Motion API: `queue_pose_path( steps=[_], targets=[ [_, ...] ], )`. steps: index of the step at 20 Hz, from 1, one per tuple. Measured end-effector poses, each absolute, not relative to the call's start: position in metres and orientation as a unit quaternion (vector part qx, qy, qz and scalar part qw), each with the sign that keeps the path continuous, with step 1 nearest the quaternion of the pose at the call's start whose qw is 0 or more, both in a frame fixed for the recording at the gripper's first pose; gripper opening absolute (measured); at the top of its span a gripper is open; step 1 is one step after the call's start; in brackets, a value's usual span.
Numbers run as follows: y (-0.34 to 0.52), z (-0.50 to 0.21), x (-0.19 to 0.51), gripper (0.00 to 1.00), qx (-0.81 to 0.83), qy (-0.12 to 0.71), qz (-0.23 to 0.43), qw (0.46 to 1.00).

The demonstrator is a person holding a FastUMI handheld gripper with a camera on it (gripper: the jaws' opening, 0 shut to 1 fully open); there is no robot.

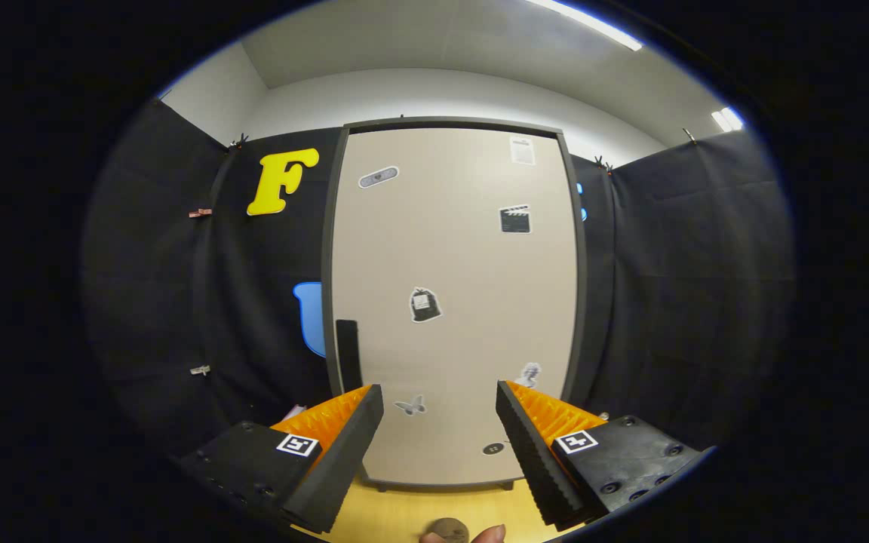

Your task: Open the shoe cabinet door, grab the shoes and put them into the shoe cabinet, then close the shoe cabinet door.

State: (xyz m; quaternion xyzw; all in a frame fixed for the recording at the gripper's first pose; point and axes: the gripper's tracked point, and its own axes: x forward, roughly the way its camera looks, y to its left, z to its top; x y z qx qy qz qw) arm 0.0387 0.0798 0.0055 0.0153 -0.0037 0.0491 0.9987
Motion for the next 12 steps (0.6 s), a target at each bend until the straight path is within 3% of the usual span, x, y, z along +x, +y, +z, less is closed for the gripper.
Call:
queue_pose_path(
  steps=[12],
  targets=[
    [0.173, -0.030, 0.145, 0.98, 0.037, 0.025, 0.083, 0.996]
  ],
)
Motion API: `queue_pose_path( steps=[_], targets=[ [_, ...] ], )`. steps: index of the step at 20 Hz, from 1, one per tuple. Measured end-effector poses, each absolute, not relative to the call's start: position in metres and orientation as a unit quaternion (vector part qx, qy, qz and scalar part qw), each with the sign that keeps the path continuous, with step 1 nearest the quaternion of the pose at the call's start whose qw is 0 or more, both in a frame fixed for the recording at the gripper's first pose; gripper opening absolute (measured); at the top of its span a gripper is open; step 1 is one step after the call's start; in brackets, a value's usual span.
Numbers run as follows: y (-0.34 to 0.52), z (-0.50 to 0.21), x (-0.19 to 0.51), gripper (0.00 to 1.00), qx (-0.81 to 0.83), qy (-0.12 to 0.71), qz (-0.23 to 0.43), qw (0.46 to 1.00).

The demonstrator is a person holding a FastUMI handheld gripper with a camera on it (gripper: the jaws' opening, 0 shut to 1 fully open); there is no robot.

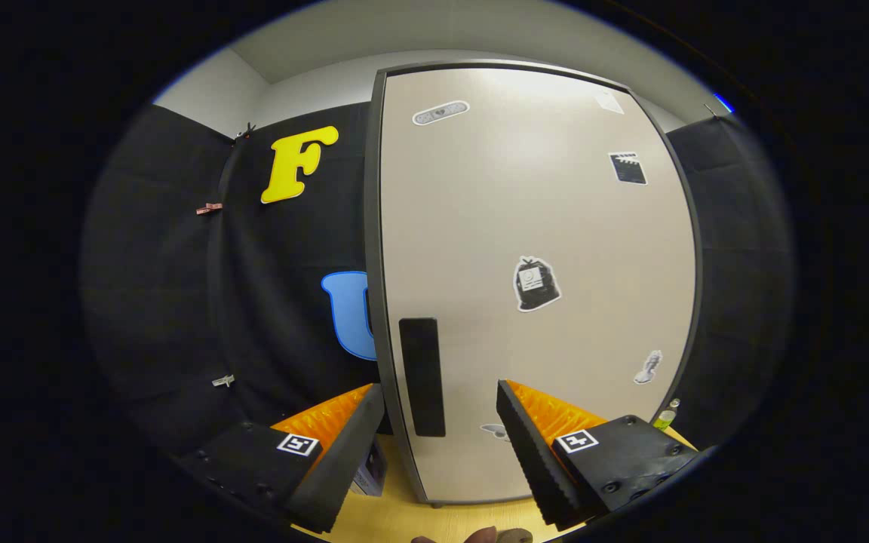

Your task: Open the shoe cabinet door, grab the shoes and put them into the shoe cabinet, then close the shoe cabinet door.

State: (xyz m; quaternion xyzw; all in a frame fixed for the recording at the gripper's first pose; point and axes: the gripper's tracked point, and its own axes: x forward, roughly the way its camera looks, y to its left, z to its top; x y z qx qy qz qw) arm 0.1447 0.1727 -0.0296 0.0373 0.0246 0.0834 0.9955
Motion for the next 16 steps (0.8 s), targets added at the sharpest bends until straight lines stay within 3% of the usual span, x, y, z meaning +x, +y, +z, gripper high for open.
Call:
queue_pose_path(
  steps=[4, 9, 13, 16],
  targets=[
    [0.183, -0.048, 0.176, 0.98, 0.030, 0.035, 0.077, 0.996],
    [0.191, -0.052, 0.195, 0.53, 0.042, 0.028, 0.069, 0.996],
    [0.190, -0.049, 0.198, 0.36, 0.035, 0.012, 0.063, 0.997],
    [0.189, -0.050, 0.193, 0.29, 0.017, 0.012, 0.072, 0.997]
  ],
)
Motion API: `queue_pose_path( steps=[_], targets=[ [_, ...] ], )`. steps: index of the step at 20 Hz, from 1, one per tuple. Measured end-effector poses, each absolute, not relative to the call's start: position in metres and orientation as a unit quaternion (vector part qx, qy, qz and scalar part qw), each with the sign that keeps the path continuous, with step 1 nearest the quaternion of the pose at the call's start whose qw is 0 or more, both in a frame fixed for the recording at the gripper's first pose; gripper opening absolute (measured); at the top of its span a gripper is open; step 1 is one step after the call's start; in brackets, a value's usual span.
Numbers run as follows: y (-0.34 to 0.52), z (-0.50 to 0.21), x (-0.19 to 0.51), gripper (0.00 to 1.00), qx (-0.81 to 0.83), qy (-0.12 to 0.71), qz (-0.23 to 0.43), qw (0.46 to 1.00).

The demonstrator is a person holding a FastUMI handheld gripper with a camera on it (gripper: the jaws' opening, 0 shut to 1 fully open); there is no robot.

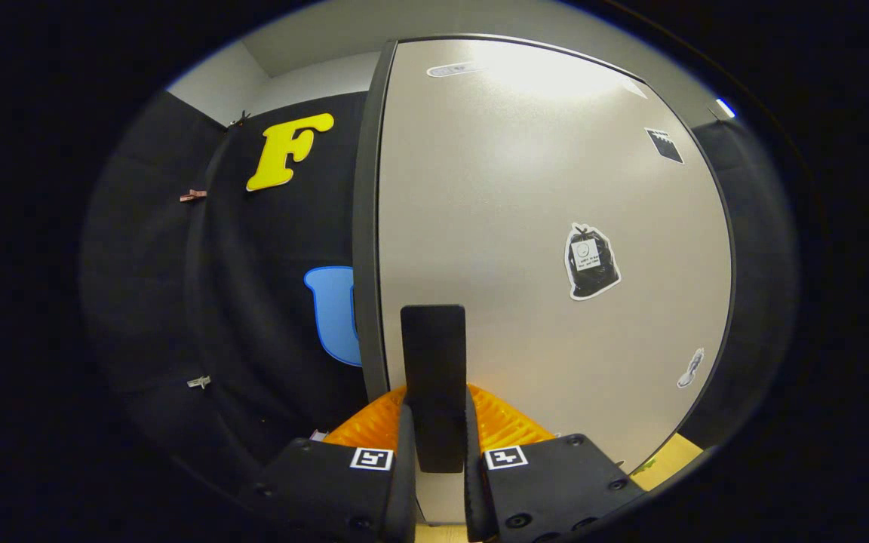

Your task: Open the shoe cabinet door, grab the shoes and put them into the shoe cabinet, then close the shoe cabinet door.

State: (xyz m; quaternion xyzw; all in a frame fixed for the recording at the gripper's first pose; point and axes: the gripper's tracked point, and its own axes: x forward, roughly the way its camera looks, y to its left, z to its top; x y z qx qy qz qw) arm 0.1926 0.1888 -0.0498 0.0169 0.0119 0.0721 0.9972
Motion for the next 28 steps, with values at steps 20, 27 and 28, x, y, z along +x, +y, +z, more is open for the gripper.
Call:
queue_pose_path(
  steps=[20, 27, 28],
  targets=[
    [0.147, -0.042, 0.078, 0.23, 0.050, 0.018, 0.128, 0.990],
    [0.116, -0.042, 0.043, 0.23, 0.056, 0.020, 0.142, 0.988],
    [0.110, -0.040, 0.038, 0.23, 0.056, 0.017, 0.142, 0.988]
  ],
)
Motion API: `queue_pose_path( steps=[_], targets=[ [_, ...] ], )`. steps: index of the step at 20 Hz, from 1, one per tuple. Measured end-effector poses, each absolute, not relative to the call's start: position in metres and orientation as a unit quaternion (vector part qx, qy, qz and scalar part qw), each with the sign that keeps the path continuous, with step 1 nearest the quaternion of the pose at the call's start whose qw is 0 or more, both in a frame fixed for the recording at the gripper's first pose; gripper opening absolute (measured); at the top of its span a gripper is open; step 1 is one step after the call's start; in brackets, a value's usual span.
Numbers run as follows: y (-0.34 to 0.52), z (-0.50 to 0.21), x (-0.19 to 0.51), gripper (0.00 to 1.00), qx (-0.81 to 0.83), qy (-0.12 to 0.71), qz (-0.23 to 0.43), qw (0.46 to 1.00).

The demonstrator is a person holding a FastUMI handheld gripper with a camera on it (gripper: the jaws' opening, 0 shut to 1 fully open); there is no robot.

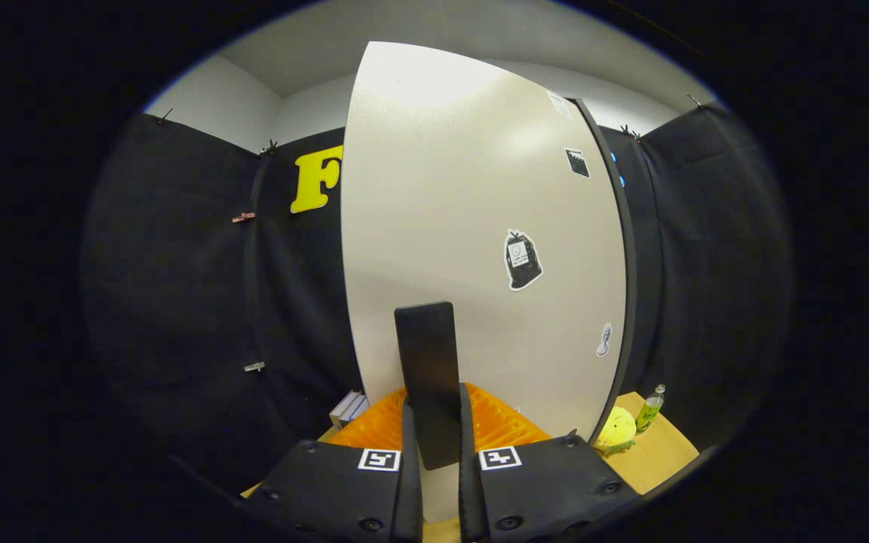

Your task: Open the shoe cabinet door, grab the shoes and put them into the shoe cabinet, then close the shoe cabinet door.

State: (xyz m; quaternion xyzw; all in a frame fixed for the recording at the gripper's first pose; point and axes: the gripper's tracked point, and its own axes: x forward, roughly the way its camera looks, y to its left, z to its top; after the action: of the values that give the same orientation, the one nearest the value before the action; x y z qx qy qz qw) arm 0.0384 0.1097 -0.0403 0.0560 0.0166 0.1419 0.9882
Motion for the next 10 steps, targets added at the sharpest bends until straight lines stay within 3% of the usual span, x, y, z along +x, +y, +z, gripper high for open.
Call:
queue_pose_path(
  steps=[10],
  targets=[
    [0.051, -0.040, 0.006, 0.23, 0.062, 0.024, 0.107, 0.992]
  ],
)
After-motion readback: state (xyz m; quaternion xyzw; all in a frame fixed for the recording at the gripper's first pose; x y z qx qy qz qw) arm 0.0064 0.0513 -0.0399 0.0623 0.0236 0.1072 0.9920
